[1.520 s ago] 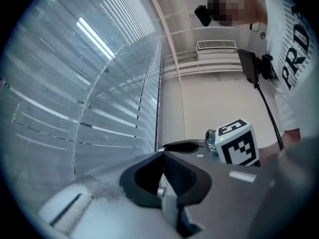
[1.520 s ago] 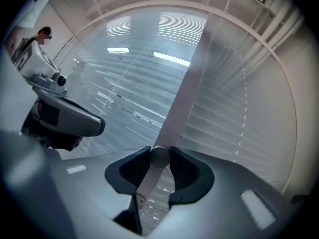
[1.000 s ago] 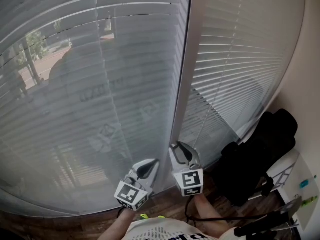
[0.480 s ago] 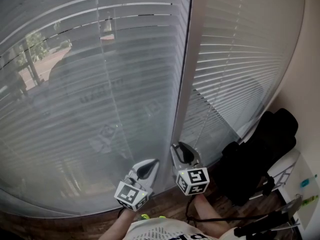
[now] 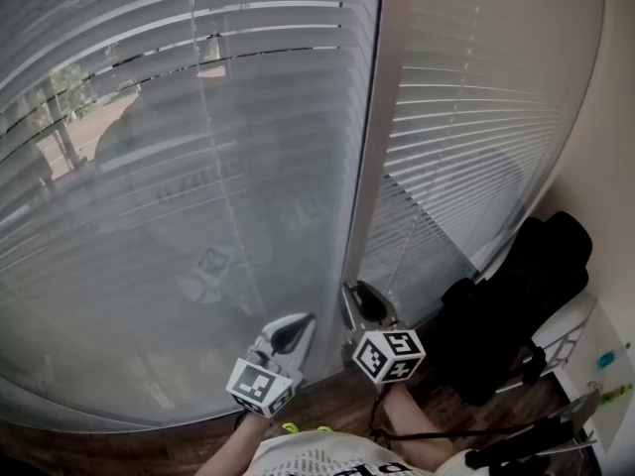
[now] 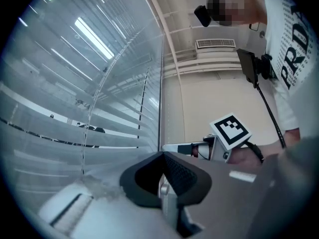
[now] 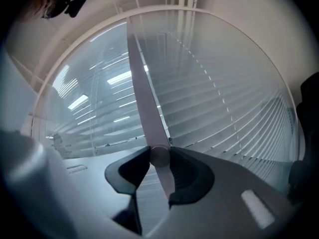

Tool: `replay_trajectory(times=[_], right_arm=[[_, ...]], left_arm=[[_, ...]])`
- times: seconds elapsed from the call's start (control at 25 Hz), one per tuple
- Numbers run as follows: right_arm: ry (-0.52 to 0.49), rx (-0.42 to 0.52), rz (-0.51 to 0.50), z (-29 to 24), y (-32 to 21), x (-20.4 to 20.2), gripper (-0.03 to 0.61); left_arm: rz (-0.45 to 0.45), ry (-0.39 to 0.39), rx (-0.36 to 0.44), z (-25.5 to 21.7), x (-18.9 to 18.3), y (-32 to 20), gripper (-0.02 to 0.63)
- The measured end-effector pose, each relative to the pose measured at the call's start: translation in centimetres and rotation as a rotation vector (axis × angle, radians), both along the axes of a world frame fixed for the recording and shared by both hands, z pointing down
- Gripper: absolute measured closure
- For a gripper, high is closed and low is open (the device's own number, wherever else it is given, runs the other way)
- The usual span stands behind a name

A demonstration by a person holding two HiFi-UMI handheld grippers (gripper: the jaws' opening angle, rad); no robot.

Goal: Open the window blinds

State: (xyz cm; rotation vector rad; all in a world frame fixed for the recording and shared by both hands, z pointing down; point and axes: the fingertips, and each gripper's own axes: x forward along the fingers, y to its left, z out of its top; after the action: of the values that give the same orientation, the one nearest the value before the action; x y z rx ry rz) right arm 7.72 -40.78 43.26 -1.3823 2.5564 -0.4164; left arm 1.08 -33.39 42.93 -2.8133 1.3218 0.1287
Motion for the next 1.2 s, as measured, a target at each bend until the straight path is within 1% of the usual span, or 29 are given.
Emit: replay_trajectory(times=[0.08,0.24,0.36,0.56,0.72,0.84,1.0,1.08,1.2], right_arm=[[-0.045,-0.023,-0.002,0.1,0.0,0.1,0.445],[-0.102,-0.05,-0.004,0.2,0.0,0.1,0.445],[-0.178,-0.086,-0.014,0.2,-0.1,0.2,0.445],[-0.192,-0.094,-0.019,0.2,-0.1,0.1,0.445],[-0.155,-0.069,-0.024,0.1,0.0,0.1,0.443],[-0.071,-0.038,-0.03,0.2,0.1,0.0,0.442],[0.101,0.038,-0.031,0.0,0.6,0.1,0.442],[0.216,0.094,-0.027,-0.2,0.8,0.0,0.442],[0.435,0.208,-0.019,-0.5,1.3,-0.4,0.442]], left_arm=[[0.005,-0.001,0.003,0.2,0.0,0.0,0.621],[0.002,-0.003,0.005,0.0,0.0,0.0,0.621],[-0.008,-0.009,0.005,-0.2,-0.2,-0.1,0.621],[0.004,-0.001,-0.001,0.3,-0.1,0.0,0.621],[0.013,0.0,0.0,0.4,0.2,0.1,0.621],[0.009,0.0,-0.001,0.2,0.3,0.1,0.621],[0.009,0.001,0.001,0.2,0.4,0.2,0.621],[0.013,0.004,0.0,0.3,0.5,0.2,0.621],[0.002,0.003,-0.006,0.2,0.6,0.2,0.621]])
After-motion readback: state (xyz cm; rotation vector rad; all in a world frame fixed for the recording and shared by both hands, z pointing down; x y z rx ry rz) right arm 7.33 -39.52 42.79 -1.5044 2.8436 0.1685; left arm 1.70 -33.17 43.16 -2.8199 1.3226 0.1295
